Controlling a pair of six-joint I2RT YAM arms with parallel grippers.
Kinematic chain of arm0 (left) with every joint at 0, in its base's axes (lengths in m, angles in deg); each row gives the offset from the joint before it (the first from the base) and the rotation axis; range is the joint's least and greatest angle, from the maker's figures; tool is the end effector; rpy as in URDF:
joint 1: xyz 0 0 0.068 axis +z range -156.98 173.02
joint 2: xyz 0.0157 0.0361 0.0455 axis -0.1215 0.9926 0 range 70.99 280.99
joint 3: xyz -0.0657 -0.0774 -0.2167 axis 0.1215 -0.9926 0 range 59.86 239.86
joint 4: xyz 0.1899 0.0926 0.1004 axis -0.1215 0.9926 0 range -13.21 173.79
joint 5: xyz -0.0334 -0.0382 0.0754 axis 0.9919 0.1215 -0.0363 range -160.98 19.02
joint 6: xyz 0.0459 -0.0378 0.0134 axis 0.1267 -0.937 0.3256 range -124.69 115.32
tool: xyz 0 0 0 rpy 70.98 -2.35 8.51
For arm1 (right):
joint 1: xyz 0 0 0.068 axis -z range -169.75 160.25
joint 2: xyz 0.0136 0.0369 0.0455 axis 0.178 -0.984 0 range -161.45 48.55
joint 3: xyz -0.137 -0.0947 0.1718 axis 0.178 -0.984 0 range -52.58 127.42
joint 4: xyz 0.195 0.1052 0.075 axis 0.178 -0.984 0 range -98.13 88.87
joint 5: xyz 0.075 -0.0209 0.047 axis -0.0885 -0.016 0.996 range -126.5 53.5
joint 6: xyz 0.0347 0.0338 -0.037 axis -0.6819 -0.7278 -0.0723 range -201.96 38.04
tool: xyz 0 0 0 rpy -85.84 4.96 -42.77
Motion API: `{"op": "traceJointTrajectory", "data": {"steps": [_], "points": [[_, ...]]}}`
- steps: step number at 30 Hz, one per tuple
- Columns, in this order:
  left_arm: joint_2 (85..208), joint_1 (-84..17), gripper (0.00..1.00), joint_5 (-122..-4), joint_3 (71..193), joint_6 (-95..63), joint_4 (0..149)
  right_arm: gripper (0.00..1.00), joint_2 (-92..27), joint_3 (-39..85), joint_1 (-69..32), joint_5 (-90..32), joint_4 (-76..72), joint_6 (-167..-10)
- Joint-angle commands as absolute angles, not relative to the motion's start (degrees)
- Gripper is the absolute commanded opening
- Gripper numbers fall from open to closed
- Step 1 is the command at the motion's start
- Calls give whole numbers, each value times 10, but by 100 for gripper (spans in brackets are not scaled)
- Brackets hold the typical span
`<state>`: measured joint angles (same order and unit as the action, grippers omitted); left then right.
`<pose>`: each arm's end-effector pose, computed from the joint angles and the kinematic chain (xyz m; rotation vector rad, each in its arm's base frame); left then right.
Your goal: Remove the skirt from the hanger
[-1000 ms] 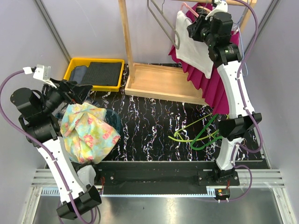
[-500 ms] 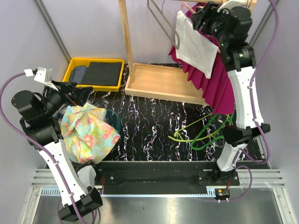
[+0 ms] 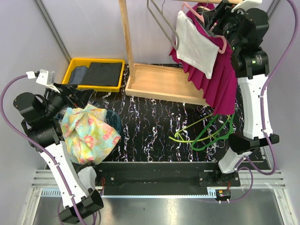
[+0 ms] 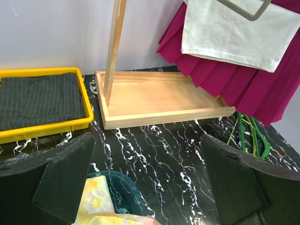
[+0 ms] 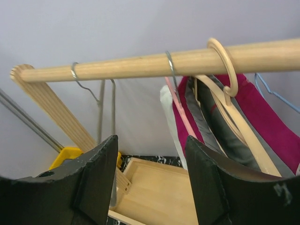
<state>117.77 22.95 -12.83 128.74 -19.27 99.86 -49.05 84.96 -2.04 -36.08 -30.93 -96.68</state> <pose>0.1389 0.0354 0.4155 0.1799 1.6013 -0.5935 0.2878 0.0630 0.5460 0.0237 1.4050 0.3973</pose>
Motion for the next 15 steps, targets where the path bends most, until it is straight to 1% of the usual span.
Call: {"op": "traceJointTrajectory", "data": {"steps": [1, 11, 14, 15], "points": [[1167, 228, 99, -139, 1290, -174, 991, 67, -470, 805, -7, -394, -315, -955], [1166, 229, 99, -139, 1296, -176, 992, 67, -433, 720, 1, -376, -313, -969], [1164, 228, 99, -141, 1296, -176, 993, 66, -429, 702, 1, -361, -309, -985], [1164, 228, 99, -141, 1297, -176, 992, 66, -429, 693, 1, -339, -307, -988]]}}
